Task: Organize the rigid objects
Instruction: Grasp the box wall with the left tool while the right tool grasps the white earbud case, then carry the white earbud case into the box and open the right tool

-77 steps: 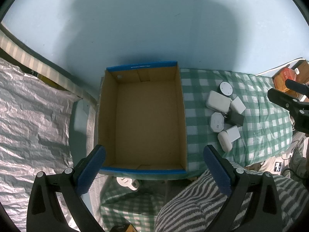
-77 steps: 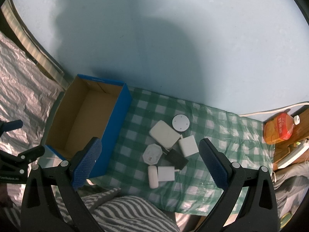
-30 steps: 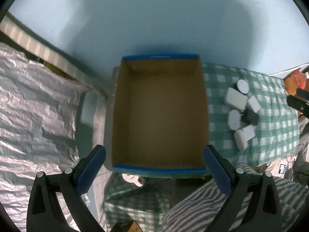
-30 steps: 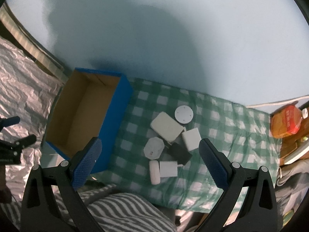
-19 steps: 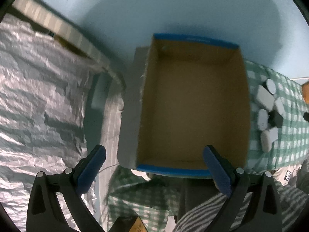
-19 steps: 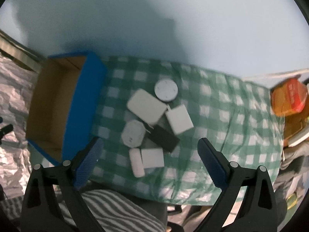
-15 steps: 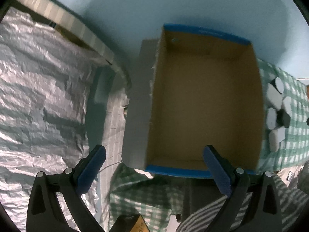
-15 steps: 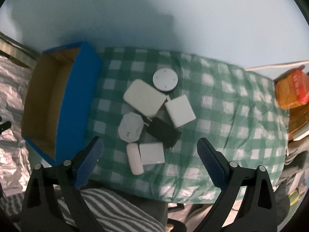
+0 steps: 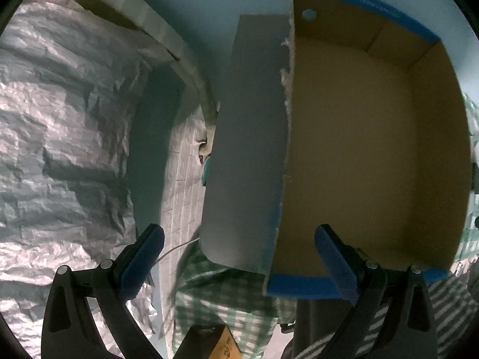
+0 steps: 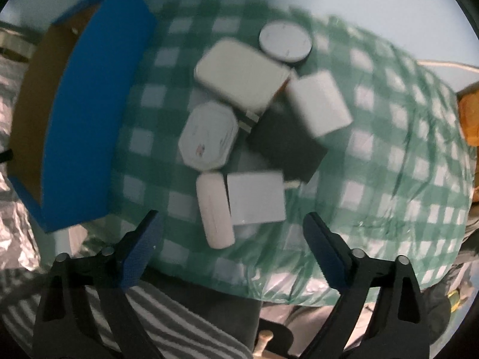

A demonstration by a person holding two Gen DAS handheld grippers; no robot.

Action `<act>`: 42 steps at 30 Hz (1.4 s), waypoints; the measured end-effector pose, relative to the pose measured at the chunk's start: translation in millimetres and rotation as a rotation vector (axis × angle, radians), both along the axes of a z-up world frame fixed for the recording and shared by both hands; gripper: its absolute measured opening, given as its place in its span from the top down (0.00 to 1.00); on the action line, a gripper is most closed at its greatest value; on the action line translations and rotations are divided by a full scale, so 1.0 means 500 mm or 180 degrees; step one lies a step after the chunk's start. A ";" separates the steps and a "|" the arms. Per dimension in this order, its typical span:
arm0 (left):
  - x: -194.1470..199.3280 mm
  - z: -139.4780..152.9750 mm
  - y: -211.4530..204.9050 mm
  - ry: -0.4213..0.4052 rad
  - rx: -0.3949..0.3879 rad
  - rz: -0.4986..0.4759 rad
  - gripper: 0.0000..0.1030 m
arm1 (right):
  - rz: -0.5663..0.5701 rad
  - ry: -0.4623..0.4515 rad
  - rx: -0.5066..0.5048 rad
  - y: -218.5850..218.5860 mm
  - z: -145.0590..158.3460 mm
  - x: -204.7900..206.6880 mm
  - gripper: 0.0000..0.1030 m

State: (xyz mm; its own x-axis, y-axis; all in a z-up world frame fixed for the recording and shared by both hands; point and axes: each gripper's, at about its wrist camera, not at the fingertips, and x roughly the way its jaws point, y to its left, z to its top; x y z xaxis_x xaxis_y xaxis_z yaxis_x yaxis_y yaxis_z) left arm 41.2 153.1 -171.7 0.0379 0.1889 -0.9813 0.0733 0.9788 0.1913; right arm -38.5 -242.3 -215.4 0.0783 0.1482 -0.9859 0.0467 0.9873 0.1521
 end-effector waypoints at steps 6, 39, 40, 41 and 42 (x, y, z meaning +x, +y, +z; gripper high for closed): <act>0.005 -0.035 0.010 0.0082 -0.0046 0.0010 0.03 | -0.0017 0.0233 0.0001 0.019 -0.069 -0.015 0.14; -0.002 -0.099 0.009 0.0423 -0.0317 -0.0202 0.80 | 0.0073 0.0259 0.0051 0.149 -0.157 0.060 0.73; -0.003 -0.099 0.010 0.0425 -0.0332 -0.0190 0.80 | 0.0092 0.0228 0.0026 0.156 -0.157 0.066 0.73; -0.004 -0.099 0.011 0.0426 -0.0348 -0.0176 0.80 | 0.0109 0.0216 0.0011 0.163 -0.157 0.070 0.73; -0.005 -0.098 0.011 0.0427 -0.0358 -0.0168 0.80 | 0.0120 0.0208 -0.0001 0.168 -0.162 0.071 0.74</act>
